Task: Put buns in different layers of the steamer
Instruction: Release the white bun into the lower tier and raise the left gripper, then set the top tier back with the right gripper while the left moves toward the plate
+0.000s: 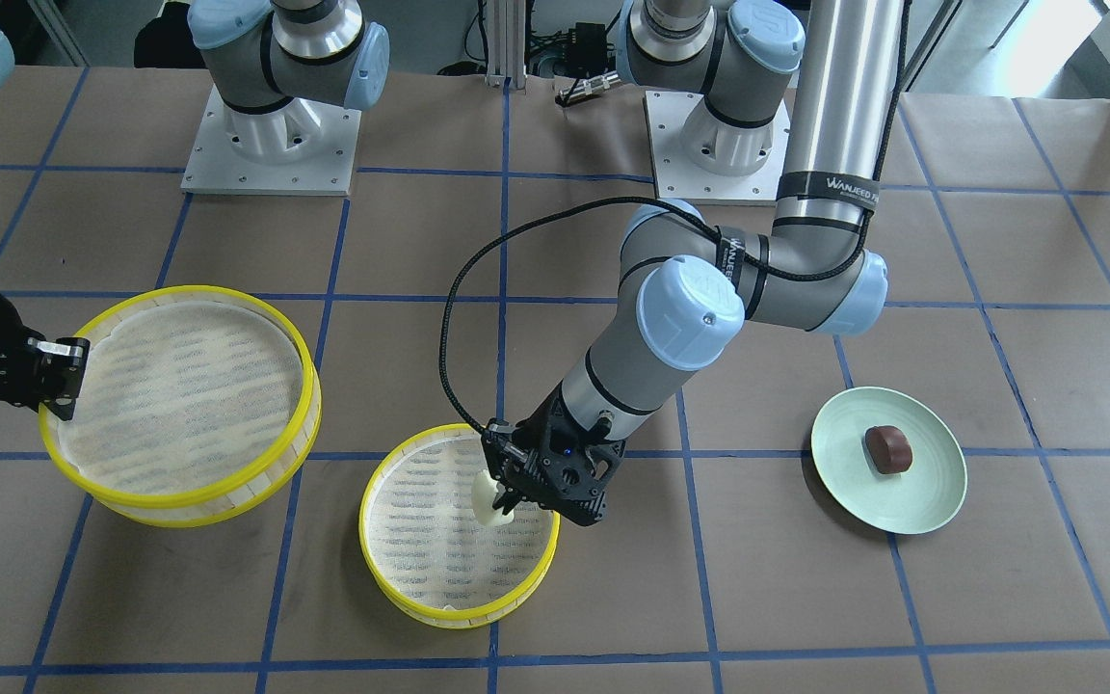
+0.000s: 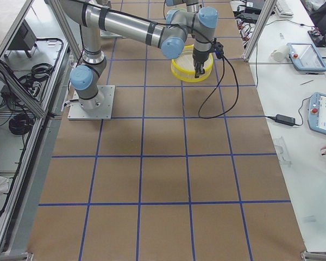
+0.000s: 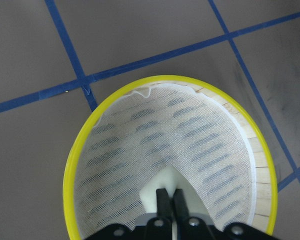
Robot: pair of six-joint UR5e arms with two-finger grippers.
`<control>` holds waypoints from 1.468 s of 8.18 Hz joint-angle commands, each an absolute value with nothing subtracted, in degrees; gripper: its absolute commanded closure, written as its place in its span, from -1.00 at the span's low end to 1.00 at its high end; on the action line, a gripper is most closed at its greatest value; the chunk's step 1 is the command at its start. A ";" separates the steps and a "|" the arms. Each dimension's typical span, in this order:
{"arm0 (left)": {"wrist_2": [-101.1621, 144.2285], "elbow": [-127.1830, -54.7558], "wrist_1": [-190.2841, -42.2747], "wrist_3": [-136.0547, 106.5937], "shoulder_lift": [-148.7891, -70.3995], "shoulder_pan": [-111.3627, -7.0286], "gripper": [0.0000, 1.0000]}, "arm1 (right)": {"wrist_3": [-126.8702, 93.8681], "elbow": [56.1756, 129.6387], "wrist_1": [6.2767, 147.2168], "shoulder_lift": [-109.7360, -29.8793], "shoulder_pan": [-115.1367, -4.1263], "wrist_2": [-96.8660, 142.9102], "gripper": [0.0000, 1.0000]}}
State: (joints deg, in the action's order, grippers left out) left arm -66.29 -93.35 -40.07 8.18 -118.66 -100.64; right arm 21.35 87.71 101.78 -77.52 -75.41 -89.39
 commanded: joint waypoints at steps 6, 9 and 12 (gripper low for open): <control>-72.37 -91.24 -45.91 -3.43 -114.98 -102.66 -1.00 | 20.75 87.80 101.78 -77.69 -75.67 -89.38 1.00; -88.33 -90.88 -58.93 6.22 -108.30 -96.02 -1.00 | 12.17 87.89 102.56 -77.61 -79.61 -88.86 1.00; -88.85 -91.67 -69.59 10.79 -101.71 -84.42 -1.00 | -4.34 87.89 109.31 -73.58 -89.44 -87.54 1.00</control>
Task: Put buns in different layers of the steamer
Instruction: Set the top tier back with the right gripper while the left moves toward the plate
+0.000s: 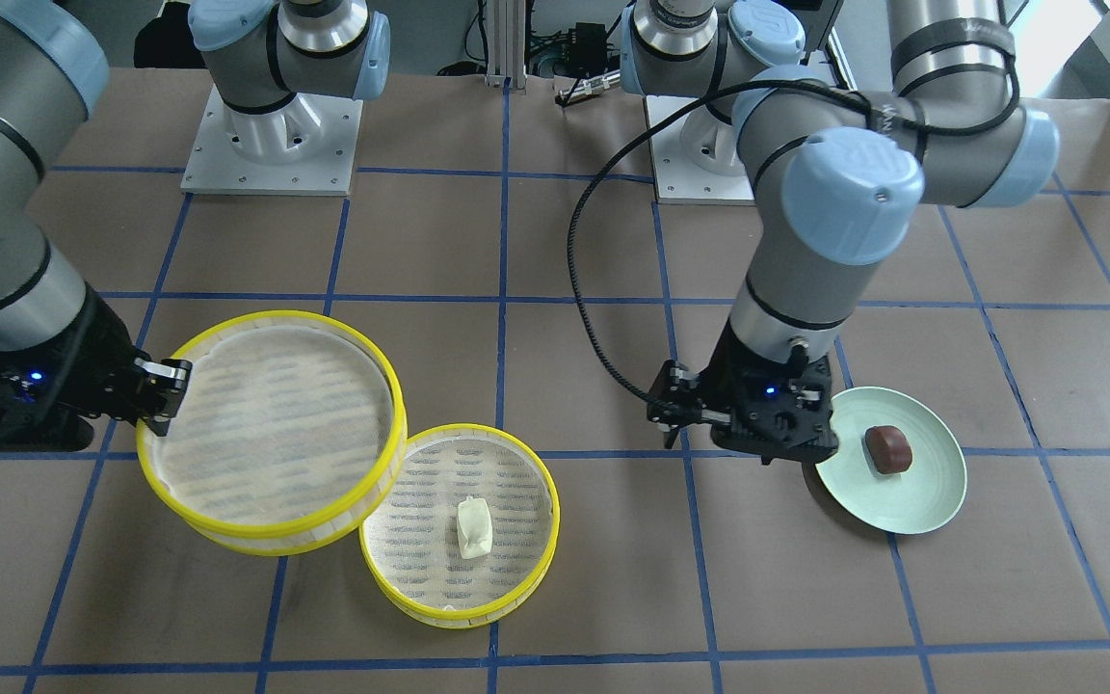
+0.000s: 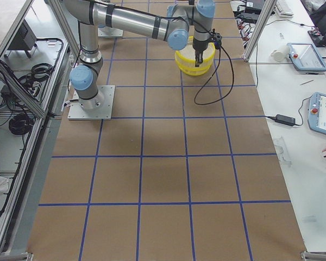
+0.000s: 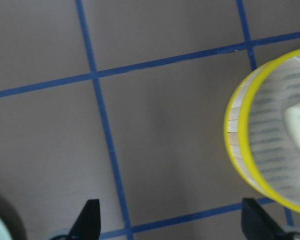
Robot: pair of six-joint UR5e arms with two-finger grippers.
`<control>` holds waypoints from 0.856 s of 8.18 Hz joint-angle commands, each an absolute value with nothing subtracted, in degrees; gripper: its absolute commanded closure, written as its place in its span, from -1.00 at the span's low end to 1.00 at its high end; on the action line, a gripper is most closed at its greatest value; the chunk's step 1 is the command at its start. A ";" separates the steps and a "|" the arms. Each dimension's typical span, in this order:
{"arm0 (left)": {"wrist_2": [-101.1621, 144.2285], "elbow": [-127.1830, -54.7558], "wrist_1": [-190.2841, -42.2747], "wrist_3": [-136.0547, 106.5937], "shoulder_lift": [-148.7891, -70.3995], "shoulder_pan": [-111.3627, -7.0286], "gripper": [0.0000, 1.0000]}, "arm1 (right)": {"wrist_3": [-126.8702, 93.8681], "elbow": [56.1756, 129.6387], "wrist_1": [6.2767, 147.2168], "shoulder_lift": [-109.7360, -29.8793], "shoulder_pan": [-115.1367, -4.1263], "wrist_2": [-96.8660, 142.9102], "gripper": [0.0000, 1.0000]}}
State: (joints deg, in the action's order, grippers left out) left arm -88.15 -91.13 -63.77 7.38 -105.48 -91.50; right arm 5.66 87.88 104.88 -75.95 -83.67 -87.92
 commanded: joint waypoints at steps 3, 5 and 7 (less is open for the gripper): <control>-89.03 -93.33 -71.18 20.63 -102.12 -73.43 -1.00 | -14.93 87.89 116.94 -67.17 -95.27 -87.45 1.00; -89.03 -98.41 -71.28 22.33 -103.70 -66.74 -1.00 | -18.80 87.89 119.44 -64.34 -95.97 -84.48 1.00; -89.12 -99.84 -71.63 22.06 -107.12 -63.82 -1.00 | -18.63 87.98 119.00 -64.07 -95.98 -84.46 1.00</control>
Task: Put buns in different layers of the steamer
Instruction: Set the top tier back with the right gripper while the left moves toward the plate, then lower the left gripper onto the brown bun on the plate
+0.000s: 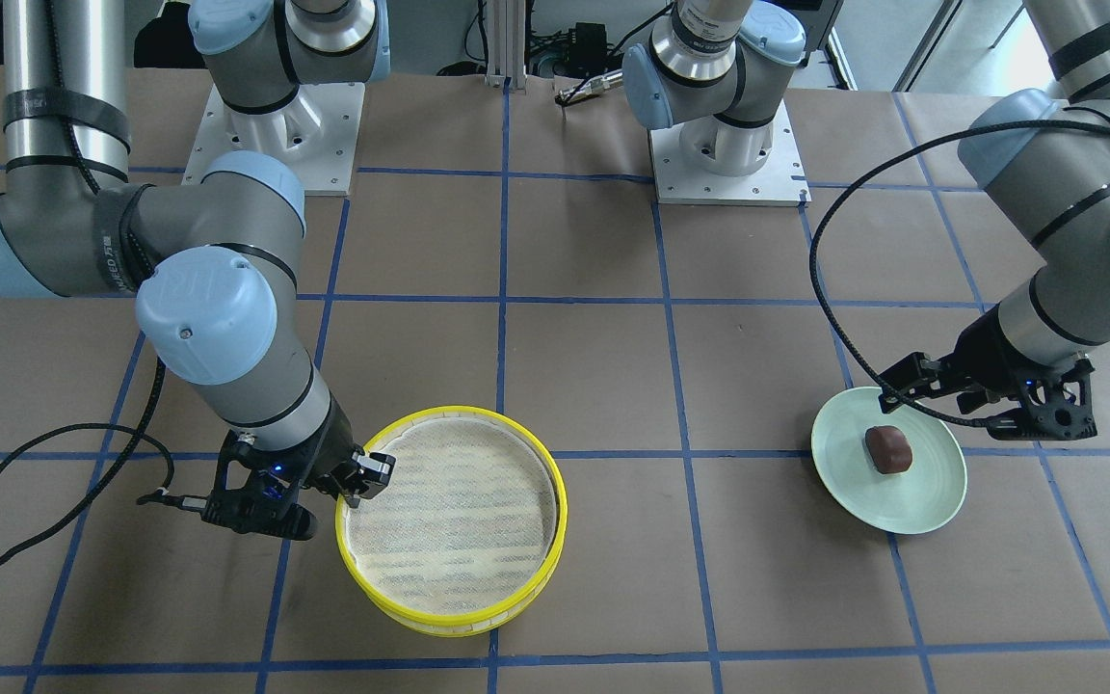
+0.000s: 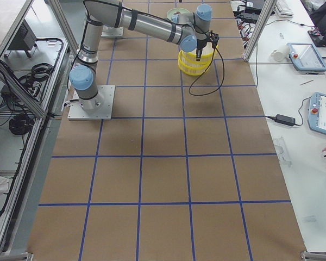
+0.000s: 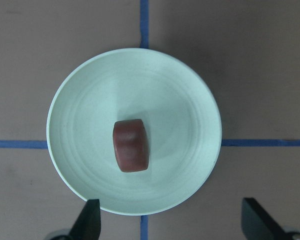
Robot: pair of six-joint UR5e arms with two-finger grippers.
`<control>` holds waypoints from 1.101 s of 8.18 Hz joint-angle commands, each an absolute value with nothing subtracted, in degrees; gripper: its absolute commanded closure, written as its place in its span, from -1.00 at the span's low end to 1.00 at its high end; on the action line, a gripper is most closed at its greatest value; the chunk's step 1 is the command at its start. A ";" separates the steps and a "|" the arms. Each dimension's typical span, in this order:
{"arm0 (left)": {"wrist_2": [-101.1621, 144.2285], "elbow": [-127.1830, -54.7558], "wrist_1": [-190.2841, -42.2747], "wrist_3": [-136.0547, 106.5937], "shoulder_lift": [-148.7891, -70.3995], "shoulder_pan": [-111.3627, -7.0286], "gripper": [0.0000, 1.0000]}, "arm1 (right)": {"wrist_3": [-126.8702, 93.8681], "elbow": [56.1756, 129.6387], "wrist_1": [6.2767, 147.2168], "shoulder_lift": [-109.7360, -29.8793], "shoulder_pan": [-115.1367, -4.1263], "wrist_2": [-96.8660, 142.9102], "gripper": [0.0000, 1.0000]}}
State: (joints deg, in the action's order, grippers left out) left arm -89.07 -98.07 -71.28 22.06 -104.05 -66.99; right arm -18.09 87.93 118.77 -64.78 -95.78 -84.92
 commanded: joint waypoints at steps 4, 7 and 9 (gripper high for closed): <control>-89.30 -100.02 -70.84 16.08 -114.07 -63.72 -1.00 | -17.75 89.03 118.83 -63.37 -95.98 -85.52 1.00; -90.18 -99.76 -68.22 15.82 -116.10 -63.72 -1.00 | -17.84 89.12 118.83 -63.28 -95.98 -86.31 1.00; -89.83 -99.23 -66.36 15.91 -117.77 -63.72 -0.95 | -18.19 89.21 118.57 -63.37 -95.98 -86.13 1.00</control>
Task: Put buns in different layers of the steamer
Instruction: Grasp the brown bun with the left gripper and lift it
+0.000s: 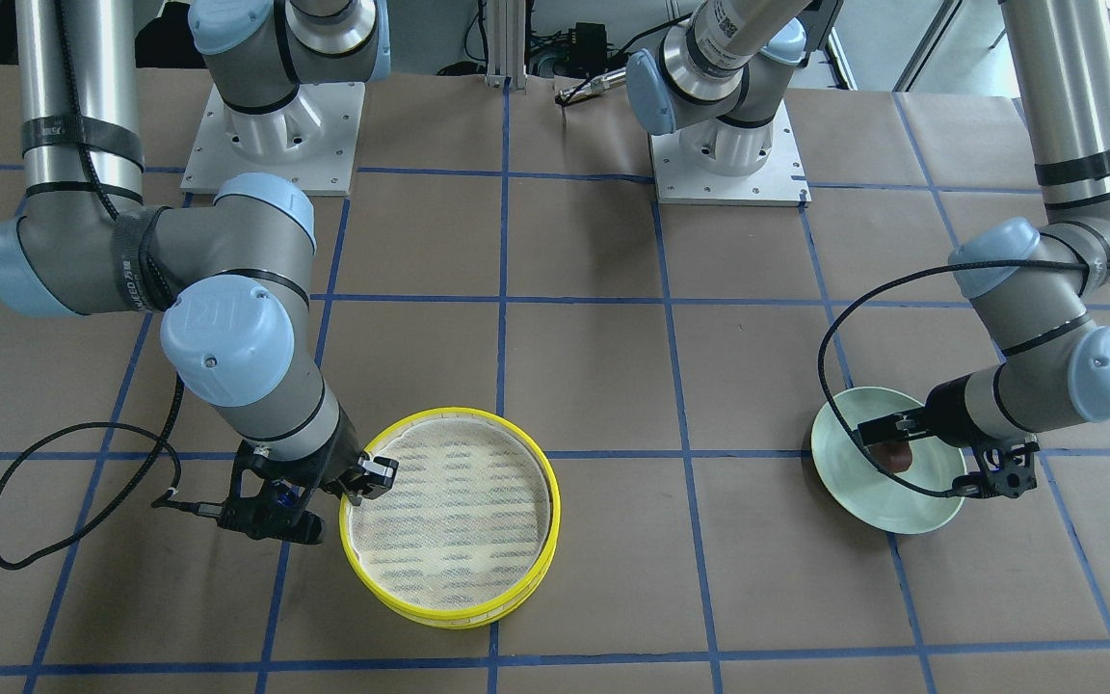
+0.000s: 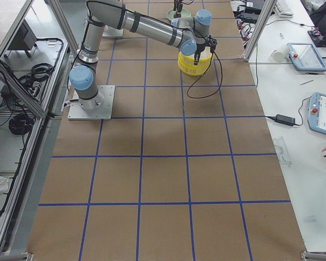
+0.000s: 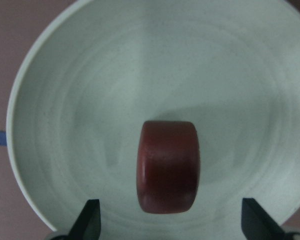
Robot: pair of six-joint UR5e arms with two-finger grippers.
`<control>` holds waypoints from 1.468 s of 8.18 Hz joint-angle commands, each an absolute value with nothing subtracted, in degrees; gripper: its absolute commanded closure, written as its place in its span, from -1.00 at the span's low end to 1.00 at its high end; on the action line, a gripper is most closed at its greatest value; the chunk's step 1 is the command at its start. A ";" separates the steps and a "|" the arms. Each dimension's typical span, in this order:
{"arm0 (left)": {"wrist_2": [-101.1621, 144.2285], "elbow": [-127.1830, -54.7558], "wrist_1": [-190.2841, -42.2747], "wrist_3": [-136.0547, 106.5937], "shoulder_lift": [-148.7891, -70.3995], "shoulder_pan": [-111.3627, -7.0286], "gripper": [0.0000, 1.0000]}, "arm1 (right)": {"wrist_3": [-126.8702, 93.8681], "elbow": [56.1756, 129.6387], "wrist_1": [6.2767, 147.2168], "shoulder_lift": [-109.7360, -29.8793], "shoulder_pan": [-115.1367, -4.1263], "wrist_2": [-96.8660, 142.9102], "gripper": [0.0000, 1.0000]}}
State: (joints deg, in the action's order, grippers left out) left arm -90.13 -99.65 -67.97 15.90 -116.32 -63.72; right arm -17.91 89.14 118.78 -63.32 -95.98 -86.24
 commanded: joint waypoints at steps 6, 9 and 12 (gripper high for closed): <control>-89.21 -98.62 -67.06 16.09 -117.16 -63.81 1.00 | -18.63 89.47 118.12 -63.98 -96.15 -85.61 1.00; -87.27 -98.26 -68.45 15.56 -112.87 -64.51 1.00 | -18.46 89.56 118.21 -63.81 -96.15 -85.69 1.00; -87.36 -96.87 -69.26 14.16 -107.94 -69.49 1.00 | -18.63 89.56 118.21 -63.72 -96.15 -85.61 0.96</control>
